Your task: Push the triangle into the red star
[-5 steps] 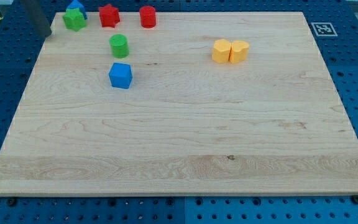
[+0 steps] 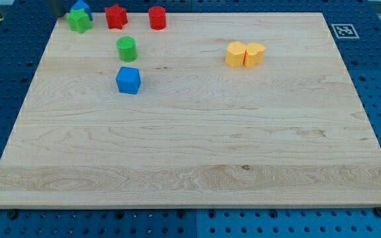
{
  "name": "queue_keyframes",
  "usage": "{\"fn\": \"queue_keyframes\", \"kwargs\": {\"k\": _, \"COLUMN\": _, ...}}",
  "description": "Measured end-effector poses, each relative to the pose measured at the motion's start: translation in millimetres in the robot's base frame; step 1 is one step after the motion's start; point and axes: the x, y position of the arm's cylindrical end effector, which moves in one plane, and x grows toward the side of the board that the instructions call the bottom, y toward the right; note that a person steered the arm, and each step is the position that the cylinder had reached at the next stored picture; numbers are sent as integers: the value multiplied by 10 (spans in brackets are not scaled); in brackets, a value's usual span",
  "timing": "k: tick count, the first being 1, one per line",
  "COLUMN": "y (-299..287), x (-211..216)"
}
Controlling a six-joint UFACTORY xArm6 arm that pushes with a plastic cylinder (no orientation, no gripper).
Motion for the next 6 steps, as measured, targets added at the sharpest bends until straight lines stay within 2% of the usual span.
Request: {"fn": "queue_keyframes", "kwargs": {"k": 6, "y": 399, "x": 9}}
